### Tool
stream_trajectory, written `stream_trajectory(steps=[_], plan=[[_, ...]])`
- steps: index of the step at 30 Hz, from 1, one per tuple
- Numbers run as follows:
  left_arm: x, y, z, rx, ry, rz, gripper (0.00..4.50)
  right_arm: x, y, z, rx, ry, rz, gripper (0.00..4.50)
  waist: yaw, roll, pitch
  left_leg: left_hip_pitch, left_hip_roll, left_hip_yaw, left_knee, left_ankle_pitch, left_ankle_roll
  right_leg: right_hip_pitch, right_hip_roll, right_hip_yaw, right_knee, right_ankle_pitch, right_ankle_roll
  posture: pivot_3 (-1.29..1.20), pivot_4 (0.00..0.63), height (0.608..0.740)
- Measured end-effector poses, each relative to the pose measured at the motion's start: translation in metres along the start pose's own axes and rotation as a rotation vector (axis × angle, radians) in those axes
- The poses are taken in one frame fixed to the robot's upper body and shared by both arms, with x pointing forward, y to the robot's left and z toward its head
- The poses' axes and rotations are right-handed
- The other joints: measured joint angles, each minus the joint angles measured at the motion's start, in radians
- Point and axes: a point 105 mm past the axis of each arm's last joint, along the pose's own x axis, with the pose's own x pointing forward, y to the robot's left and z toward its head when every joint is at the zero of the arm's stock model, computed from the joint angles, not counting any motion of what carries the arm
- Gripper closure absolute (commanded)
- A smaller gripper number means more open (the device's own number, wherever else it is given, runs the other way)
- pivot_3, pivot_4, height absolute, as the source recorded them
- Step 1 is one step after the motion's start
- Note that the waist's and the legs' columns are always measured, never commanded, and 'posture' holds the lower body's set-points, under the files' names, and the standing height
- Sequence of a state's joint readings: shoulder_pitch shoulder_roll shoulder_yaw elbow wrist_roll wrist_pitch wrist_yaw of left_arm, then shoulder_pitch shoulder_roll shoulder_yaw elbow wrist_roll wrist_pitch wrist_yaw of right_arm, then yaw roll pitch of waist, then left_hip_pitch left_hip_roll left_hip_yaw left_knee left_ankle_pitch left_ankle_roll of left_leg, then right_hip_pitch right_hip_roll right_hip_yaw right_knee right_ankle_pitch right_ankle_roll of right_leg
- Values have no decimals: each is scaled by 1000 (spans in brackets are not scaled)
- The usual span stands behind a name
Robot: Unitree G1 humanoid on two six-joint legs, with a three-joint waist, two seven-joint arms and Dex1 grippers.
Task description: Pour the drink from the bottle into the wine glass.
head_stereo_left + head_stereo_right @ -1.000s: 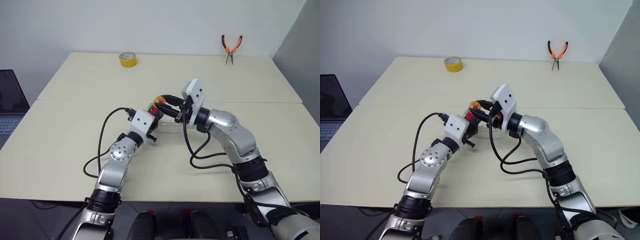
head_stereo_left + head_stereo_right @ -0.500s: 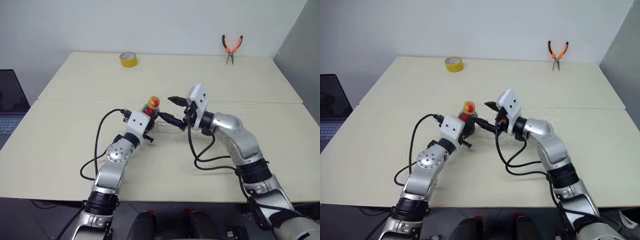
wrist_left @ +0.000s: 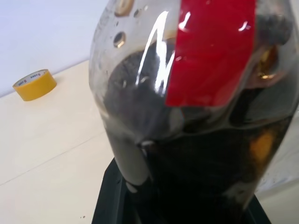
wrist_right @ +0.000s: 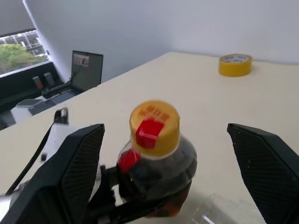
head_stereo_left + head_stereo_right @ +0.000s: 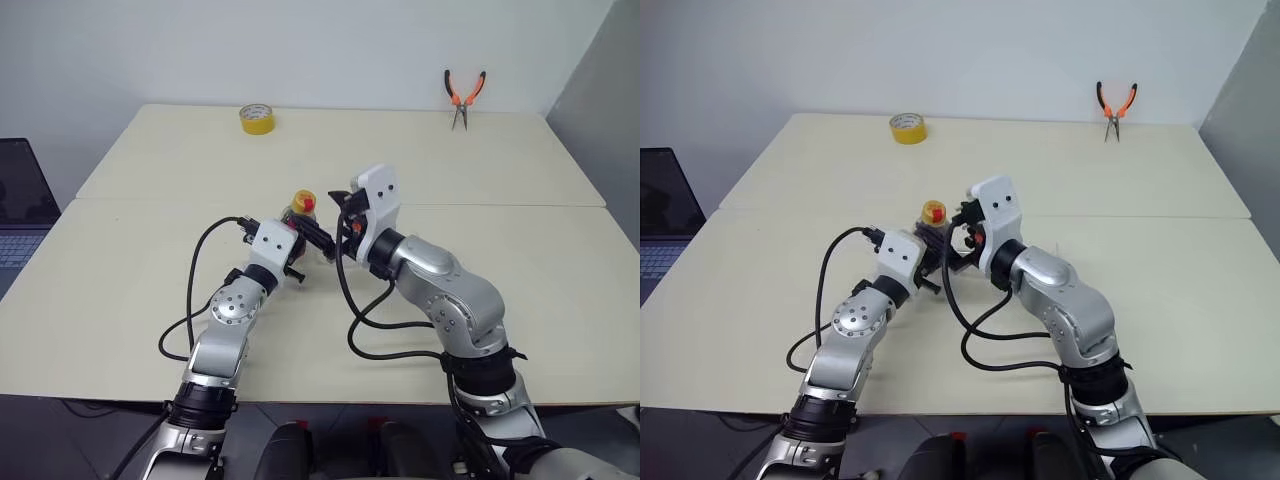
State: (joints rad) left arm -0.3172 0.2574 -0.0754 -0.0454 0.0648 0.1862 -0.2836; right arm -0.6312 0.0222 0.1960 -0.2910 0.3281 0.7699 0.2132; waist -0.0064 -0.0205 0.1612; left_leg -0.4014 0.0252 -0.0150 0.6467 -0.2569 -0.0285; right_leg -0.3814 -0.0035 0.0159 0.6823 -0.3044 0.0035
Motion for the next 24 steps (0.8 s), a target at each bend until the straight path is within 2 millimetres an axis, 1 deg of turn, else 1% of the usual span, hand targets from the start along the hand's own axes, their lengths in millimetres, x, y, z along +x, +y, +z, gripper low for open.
stream_trajectory(steps=[4,9,12,16,19,20,24], plan=[[0,1,1,2,-3,5,3753,5,-2,-3,1,0,-36,0,-1,0,0,0,0,0,0,0,0,0,0,0,0,0,0,0,150,740],[0,1,1,4,-3,9,3754,7,2,-4,-8,6,-23,0,-2,0,0,0,0,0,0,0,0,0,0,0,0,0,0,0,150,740],[0,1,1,4,-3,10,3754,7,2,-5,-7,6,-23,626,-2,0,0,0,0,0,0,0,0,0,0,0,0,0,0,0,150,740],[0,1,1,4,-3,10,3754,8,3,-5,-7,1,-21,2037,-2,0,0,0,0,0,0,0,0,0,0,0,0,0,0,0,150,740],[1,1,0,4,-1,10,3754,9,8,-5,1,-2,-4,3099,-2,0,0,0,0,0,0,0,0,0,0,0,0,0,0,0,150,740],[1,1,0,4,-1,9,3754,9,7,-5,2,-4,-5,3249,-2,0,0,0,0,0,0,0,0,0,0,0,0,0,0,0,150,740],[1,0,0,6,-2,7,3754,7,6,-7,1,-11,5,3248,-2,0,0,0,0,0,0,0,0,0,0,0,0,0,0,0,150,740]])
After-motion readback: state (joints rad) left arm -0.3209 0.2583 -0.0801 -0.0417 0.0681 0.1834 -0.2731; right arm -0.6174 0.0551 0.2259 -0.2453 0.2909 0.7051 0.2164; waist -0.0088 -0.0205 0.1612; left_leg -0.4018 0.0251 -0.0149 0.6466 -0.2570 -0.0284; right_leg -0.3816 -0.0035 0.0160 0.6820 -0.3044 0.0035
